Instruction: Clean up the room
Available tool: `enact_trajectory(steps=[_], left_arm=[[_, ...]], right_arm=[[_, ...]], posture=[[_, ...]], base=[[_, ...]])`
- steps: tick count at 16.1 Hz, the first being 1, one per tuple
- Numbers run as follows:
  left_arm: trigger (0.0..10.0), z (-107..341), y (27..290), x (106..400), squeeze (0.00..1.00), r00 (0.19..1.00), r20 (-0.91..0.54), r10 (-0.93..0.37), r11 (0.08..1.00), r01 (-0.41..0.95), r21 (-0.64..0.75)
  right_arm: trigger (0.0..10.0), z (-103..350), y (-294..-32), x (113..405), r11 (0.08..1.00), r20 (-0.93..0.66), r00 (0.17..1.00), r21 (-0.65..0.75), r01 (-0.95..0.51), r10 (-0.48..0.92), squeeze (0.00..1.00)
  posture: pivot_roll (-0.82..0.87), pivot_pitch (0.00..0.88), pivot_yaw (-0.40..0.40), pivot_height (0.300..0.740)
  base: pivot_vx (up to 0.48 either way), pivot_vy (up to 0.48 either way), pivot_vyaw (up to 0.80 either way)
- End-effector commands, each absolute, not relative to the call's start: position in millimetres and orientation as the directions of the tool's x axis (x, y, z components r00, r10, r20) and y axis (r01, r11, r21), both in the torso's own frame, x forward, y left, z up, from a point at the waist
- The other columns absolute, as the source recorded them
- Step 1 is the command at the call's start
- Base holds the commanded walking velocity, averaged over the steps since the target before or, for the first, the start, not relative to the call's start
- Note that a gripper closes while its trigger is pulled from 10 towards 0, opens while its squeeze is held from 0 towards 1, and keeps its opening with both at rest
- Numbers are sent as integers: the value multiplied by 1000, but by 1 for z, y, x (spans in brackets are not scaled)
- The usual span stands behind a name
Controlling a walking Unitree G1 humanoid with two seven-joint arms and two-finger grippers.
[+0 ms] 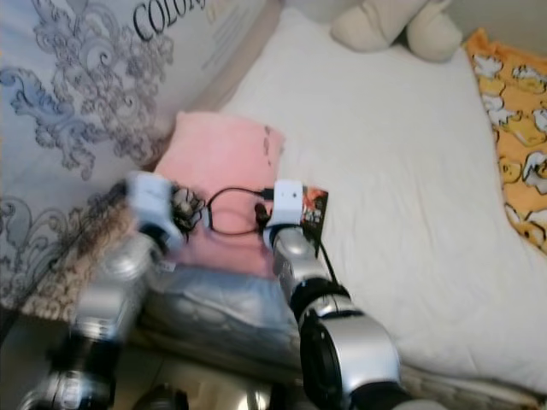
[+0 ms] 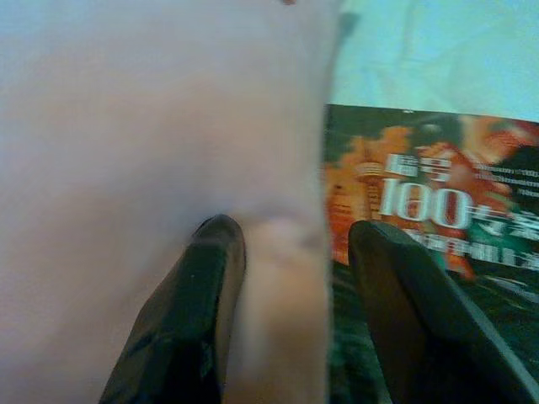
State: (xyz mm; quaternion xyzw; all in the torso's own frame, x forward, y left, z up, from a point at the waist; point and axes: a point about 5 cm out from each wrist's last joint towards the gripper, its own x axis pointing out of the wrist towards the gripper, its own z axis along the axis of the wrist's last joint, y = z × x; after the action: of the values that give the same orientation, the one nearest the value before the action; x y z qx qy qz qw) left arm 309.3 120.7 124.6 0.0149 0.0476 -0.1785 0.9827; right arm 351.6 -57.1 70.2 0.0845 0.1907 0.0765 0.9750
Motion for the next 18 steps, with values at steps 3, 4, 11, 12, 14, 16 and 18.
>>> enact_trajectory(steps=[3,4,11,12,14,16,18], left_arm=[[10000,132,116,288,0,768,-247,-591,792,610,-1],[10000,120,120,281,0,740,-328,-587,777,628,28],[10000,126,134,261,0,710,-440,-549,735,661,149],[10000,134,141,272,0,773,-384,-506,780,600,179],[10000,133,146,272,0,759,-425,-494,769,609,194],[10000,123,143,258,0,685,-510,-521,727,669,155],[10000,129,135,250,0,650,-491,-581,706,702,94]], right_arm=[[10000,78,-39,351,960,-329,918,240,-147,223,1000],[10000,82,-37,353,965,-302,928,213,-156,217,1000],[10000,97,-42,360,980,-191,964,105,-168,186,1000],[10000,98,-43,360,980,-190,964,108,-167,186,1000],[10000,99,-44,360,980,-184,966,109,-166,184,1000],[10000,103,-47,363,981,-153,972,111,-160,176,1000],[10000,113,-56,367,986,-83,986,94,-137,145,1000]], posture=[[44,118,-58,736],[43,118,-58,736],[42,102,-50,736],[44,99,-50,736],[47,94,-48,736],[44,93,-45,736],[43,94,-49,736]], base=[[0,0,0],[0,0,0],[0,0,0],[0,0,0],[0,0,0],[0,0,0],[0,0,0]])
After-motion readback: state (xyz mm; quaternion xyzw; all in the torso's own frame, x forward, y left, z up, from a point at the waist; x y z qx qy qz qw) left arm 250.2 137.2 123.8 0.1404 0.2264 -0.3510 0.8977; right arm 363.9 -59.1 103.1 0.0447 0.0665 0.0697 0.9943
